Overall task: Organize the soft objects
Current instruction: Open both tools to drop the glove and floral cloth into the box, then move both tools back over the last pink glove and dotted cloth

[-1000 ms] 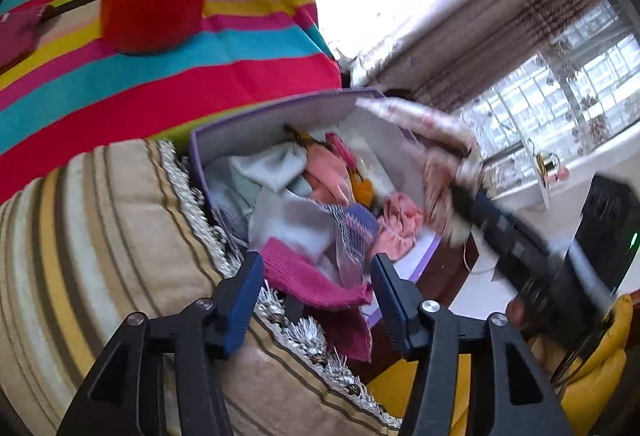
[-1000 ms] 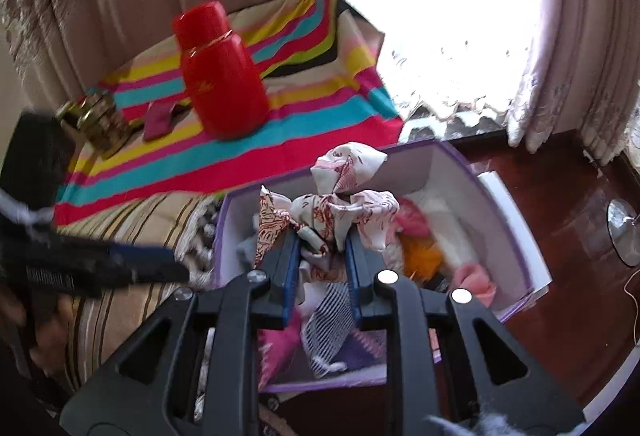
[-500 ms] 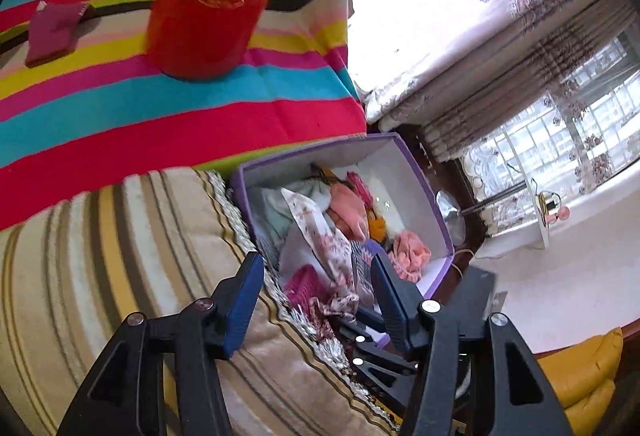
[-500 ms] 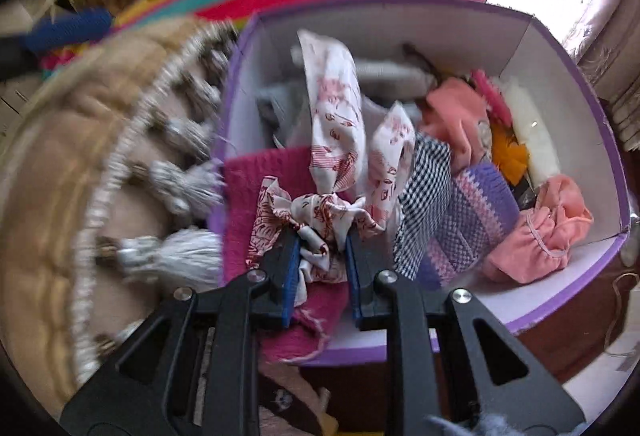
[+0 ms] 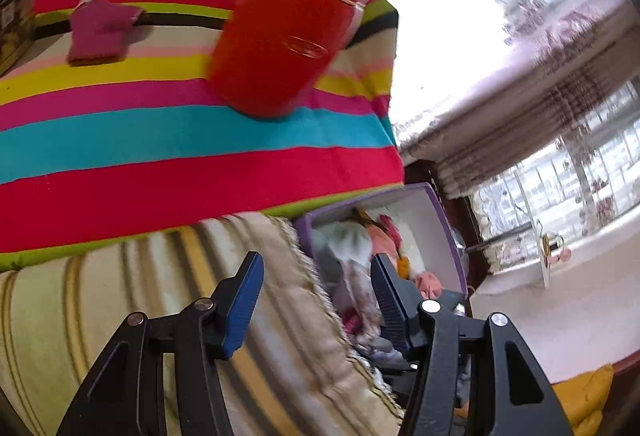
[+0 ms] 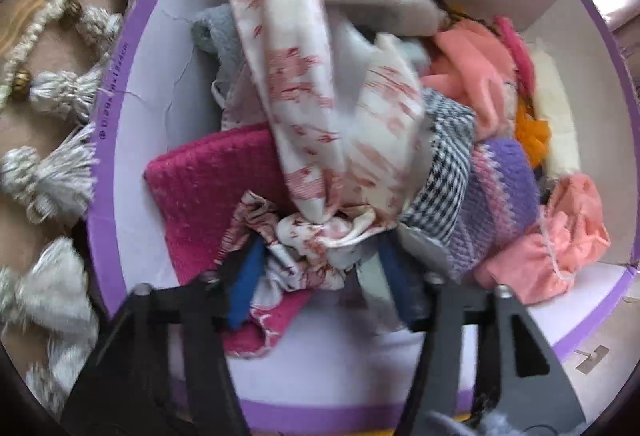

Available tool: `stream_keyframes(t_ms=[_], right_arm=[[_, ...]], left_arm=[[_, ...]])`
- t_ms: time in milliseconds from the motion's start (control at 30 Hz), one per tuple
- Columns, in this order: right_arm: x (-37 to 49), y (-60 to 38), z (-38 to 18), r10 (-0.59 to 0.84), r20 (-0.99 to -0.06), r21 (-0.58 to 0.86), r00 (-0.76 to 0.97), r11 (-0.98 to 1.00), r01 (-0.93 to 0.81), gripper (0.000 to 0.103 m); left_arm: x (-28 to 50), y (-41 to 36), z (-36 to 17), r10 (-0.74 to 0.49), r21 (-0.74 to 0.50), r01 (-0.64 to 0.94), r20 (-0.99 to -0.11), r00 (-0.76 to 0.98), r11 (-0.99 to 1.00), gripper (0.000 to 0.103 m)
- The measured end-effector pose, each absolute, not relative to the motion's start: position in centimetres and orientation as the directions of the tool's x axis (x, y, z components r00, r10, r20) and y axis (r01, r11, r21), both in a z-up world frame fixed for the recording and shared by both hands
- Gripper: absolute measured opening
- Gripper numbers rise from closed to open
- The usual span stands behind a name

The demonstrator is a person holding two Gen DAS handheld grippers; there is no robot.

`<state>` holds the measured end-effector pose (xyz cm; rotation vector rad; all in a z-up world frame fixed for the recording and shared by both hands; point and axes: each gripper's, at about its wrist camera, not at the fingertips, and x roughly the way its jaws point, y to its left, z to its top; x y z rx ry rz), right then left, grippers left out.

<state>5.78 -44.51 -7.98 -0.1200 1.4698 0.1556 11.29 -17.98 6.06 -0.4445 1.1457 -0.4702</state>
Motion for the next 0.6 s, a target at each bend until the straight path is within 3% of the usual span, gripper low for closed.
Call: stream_keyframes(t_ms=[333, 600], right_arm=[[4.5, -46.7, -0.6, 0.023, -0.98, -0.018, 0.2, 0.979, -0.202, 0.074], [8.3, -42.3, 4.7, 0.058, -0.944, -0.027, 0.324, 0.968, -0.25, 0.076]], left_arm=[[13.9, -11.0, 5.9, -0.51, -0.563, 0.0, -0.749, 0.422, 0.827, 0.059], [15.6, -4.7, 5.2, -0.445, -0.561, -0.122, -0.754, 0.483, 0.819, 0.059]])
